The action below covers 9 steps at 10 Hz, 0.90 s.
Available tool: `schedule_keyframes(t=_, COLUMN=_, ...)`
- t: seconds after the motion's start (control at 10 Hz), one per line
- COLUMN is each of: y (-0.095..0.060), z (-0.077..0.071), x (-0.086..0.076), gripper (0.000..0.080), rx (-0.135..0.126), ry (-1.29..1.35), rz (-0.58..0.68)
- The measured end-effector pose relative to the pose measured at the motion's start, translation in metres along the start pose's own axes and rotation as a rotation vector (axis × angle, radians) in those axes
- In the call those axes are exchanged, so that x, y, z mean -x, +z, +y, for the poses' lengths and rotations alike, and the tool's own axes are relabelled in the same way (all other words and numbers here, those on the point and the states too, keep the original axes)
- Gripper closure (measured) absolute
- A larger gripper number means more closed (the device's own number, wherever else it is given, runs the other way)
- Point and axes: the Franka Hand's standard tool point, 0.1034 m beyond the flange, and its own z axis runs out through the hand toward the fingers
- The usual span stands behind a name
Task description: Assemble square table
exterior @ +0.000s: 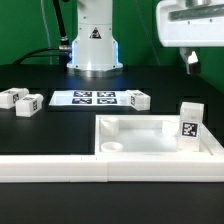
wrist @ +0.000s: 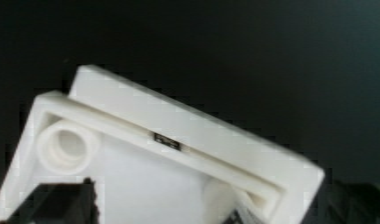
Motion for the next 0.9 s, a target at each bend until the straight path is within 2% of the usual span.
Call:
schedule_keyframes(t=0.1, y=0.006, z=0.013, x=0.008, gripper=0.0150, rx=0.017, ry=-0.058, rz=-0.001)
schedule_keyframes(t=0.2, y=0.012, z=0.022, x=0.019, gripper=0.0150, rx=0.047, ry=-0.146, rz=0.043)
schedule_keyframes(t=0.7, y=0.014, z=0.024, x=0.019, gripper=0.0150, rx=0.063, ry=-0.498, rz=0.039)
schedule_keyframes(t=0.8, y=0.019, z=0.035, x=0.025, gripper=0.0150, rx=0.065, ry=-0.622, rz=0.040)
schedule_keyframes(t=0.9, y=0.024, z=0.066, x=0.034, gripper=0.0150, rx=0.098, ry=-0.778, rz=0.008)
